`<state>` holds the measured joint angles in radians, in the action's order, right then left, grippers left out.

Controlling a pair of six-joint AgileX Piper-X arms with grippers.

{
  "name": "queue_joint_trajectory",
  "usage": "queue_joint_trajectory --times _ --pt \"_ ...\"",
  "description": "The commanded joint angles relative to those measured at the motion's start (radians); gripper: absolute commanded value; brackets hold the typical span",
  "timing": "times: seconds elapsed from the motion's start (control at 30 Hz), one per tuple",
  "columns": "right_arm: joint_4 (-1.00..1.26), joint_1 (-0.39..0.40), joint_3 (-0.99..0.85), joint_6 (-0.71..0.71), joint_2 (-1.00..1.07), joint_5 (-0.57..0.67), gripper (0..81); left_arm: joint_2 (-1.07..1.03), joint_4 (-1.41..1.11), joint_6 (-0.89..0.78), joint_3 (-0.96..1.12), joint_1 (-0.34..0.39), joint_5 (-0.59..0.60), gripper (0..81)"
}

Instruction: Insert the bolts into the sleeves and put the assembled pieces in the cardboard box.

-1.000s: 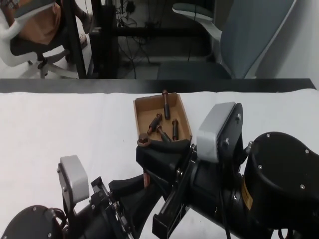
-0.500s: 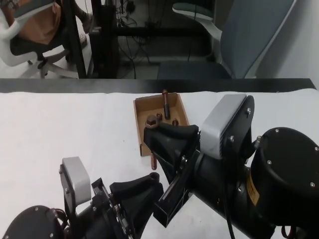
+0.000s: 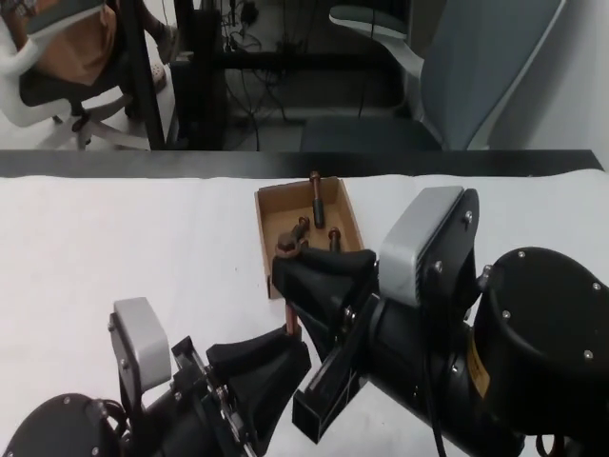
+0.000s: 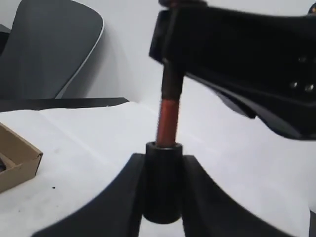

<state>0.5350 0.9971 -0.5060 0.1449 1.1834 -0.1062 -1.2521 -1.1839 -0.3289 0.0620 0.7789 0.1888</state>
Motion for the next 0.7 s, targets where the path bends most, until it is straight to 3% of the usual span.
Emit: queue_joint_trajectory --times 0.0,0.4,0.53,0.63,0.67 --pt "-0.007 -0.003 -0.003 0.006 -0.014 0.000 0.0 0.005 -0.087 0.021 0.005 -0.001 0.014 1.7" --pt "-0.130 -0.003 -0.003 0.043 -0.014 -0.003 0.0 0.007 -0.206 0.021 0.005 -0.001 -0.014 1.7" --pt "-0.132 -0.003 -0.003 0.055 -0.014 0.047 1.0 0.007 -0.199 0.021 0.005 -0.001 -0.015 1.7" --pt "-0.126 -0.003 -0.003 0.058 -0.014 0.049 18.6 0.007 -0.201 0.021 0.005 -0.001 -0.015 1.7" --pt "-0.126 -0.003 -0.003 0.060 -0.014 0.042 30.9 0.007 -0.206 0.021 0.005 -0.001 -0.015 1.7"
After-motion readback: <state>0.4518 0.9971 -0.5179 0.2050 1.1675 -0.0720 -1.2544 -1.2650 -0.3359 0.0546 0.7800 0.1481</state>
